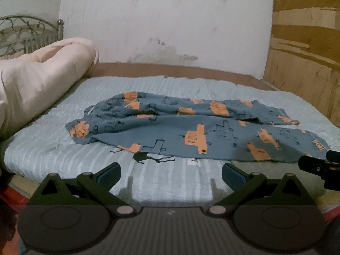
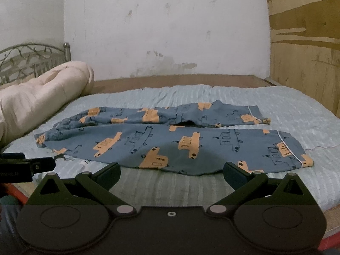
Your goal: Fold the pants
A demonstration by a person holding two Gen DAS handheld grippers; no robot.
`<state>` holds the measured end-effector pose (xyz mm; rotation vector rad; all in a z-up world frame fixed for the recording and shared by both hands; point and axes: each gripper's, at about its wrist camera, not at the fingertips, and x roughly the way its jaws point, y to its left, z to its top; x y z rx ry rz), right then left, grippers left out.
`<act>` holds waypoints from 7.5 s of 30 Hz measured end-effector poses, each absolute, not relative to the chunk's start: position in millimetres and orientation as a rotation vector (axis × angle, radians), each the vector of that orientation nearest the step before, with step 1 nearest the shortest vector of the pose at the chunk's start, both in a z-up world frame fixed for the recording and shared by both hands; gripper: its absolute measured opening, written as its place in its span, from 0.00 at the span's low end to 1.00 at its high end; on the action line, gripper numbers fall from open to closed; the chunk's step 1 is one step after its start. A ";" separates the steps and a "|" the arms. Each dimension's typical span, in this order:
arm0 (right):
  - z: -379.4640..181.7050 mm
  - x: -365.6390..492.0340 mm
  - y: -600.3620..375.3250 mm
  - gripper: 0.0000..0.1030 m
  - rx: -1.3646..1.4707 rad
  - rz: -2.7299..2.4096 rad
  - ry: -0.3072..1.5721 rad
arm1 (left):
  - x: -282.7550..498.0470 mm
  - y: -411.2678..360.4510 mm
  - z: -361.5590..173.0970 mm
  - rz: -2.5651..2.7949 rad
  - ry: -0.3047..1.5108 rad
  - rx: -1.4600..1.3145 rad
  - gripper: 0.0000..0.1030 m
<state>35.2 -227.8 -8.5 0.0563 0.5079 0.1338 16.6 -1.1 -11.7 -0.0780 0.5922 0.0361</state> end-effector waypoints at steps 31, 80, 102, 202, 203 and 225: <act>11.3 238.4 -222.8 0.99 0.020 0.147 0.731 | 203.7 32.0 11.8 0.155 0.759 -0.076 1.00; -34.0 453.9 -188.5 0.99 -0.198 0.487 0.682 | 372.0 57.7 -4.2 0.228 0.777 0.198 1.00; -59.0 495.0 -205.4 0.82 -0.169 0.629 0.822 | 393.4 151.5 -17.7 -0.120 0.782 0.162 1.00; -15.3 182.0 -167.8 0.00 -0.169 0.673 0.684 | 168.7 109.3 -36.3 -0.110 0.530 0.429 0.03; -18.8 180.7 -167.4 0.00 -0.157 0.673 0.691 | 169.2 110.9 -39.5 -0.102 0.538 0.420 0.03; -33.7 167.9 -166.5 0.15 -0.082 0.717 0.765 | 170.8 117.5 -62.8 -0.038 0.668 0.401 0.22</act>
